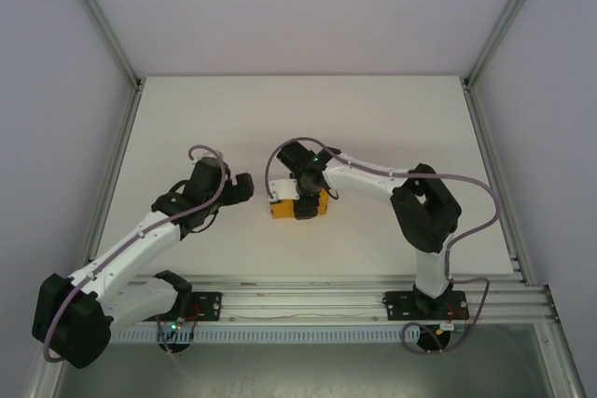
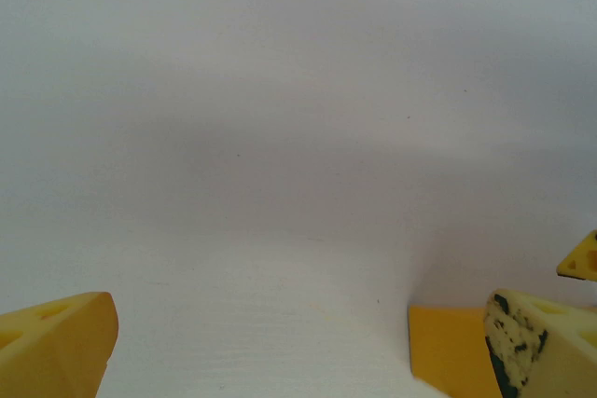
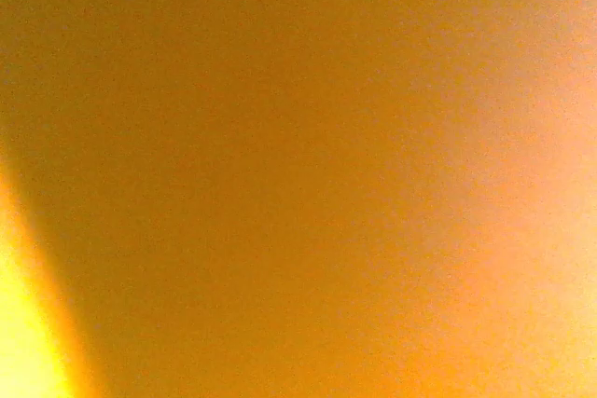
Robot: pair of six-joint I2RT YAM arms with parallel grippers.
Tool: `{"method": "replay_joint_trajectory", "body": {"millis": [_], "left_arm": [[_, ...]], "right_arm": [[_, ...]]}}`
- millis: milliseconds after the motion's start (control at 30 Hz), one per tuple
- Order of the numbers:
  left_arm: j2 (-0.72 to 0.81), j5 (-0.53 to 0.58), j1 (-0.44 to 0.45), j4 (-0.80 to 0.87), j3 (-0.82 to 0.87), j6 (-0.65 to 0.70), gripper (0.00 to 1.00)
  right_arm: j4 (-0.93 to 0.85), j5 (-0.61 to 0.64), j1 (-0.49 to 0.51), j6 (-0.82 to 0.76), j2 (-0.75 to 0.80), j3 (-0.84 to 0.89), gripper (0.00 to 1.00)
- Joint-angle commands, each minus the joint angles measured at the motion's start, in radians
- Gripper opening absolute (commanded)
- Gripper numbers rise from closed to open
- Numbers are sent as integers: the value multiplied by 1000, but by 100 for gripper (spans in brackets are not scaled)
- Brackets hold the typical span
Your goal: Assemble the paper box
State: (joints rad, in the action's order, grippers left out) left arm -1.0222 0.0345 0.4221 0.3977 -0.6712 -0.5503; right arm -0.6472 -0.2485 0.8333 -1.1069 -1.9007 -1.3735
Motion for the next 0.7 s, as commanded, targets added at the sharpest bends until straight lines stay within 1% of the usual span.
{"method": "replay_joint_trajectory", "body": {"millis": [0, 67, 133, 200, 267, 333, 400, 467, 533, 600, 667], "left_arm": [[23, 27, -12, 30, 19, -32, 100], [30, 27, -13, 35, 21, -32, 100], [39, 29, -13, 42, 21, -33, 100], [54, 35, -14, 45, 22, -40, 100], [72, 41, -14, 47, 25, -45, 100], [92, 44, -14, 42, 31, -48, 100], [110, 48, -14, 40, 36, -54, 100], [125, 48, -14, 32, 41, -59, 100], [138, 43, -14, 24, 47, -67, 100], [147, 32, -14, 13, 51, -74, 100], [152, 24, -14, 11, 56, -75, 100]], "right_arm": [[103, 71, 3, 18, -32, 66, 62], [120, 92, 3, 19, -24, 72, 51], [132, 107, 3, 19, -7, 81, 43], [160, 151, 0, 35, 12, 92, 39], [203, 238, 3, 48, 28, 101, 37], [285, 356, 3, 55, 44, 125, 37], [404, 474, 2, 34, 48, 168, 39], [488, 552, 0, 8, 37, 193, 40], [536, 578, -11, 3, 16, 196, 41], [586, 554, -22, 18, -5, 205, 44], [613, 566, -29, 26, -28, 204, 48]]}}
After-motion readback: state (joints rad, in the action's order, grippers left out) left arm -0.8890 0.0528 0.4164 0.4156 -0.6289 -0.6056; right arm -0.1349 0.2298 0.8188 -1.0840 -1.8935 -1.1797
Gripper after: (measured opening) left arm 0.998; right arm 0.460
